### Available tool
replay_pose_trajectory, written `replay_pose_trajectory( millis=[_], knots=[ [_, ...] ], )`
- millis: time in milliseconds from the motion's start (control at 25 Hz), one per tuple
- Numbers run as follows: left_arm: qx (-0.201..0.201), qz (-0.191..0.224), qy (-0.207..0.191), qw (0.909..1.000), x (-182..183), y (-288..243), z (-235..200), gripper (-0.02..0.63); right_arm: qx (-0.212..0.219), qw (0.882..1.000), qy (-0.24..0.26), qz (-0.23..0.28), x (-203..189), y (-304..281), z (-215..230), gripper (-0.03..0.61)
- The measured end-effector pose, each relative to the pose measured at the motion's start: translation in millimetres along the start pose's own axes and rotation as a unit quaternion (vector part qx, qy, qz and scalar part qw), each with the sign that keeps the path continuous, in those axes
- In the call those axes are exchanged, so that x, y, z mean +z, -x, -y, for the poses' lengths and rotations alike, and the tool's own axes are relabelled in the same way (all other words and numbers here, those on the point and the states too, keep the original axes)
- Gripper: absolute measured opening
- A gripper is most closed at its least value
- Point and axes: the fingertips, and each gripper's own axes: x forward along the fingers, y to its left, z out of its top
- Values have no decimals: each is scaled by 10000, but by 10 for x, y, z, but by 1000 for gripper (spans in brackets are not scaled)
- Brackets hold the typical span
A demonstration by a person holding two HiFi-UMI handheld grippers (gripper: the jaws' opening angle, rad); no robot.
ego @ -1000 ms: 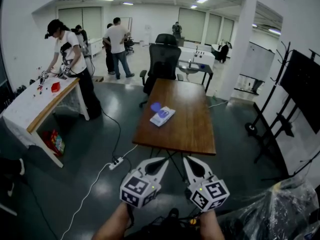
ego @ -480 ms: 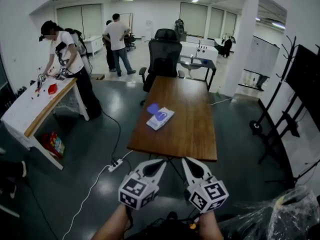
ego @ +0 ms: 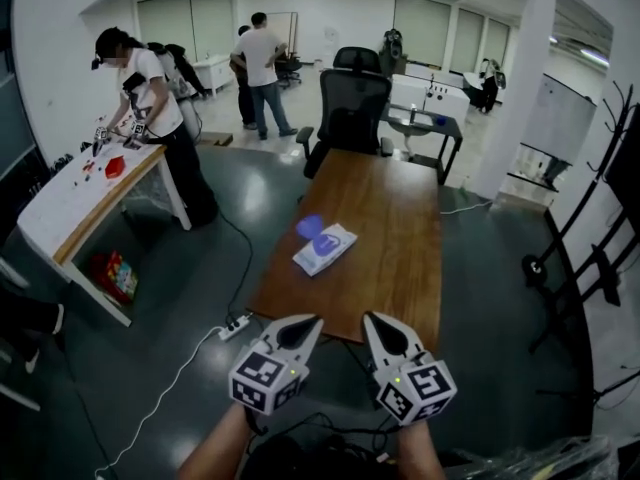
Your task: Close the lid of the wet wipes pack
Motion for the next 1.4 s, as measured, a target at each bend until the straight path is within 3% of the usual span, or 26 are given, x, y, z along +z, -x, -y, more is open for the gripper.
replay_pose_trajectory(
  millis=[160,560,1000,1400],
  knots=[
    [100,-52,70,9999,1,-282,-260,8,36,9999,-64,-143,-34,-273,237,9],
    [-123,-11,479,9988,-95,-988,-1284,8,-353,9970,262,-634,-235,-1307,652,9],
    [-232,-521,606,9965,-442,-1769,-2153,8,-694,9935,77,-901,-416,-2108,1079,9],
    [420,-839,520,9942,-772,-2386,-2784,8,-240,9901,-193,-1367,-797,-2576,1584,9]
  ],
)
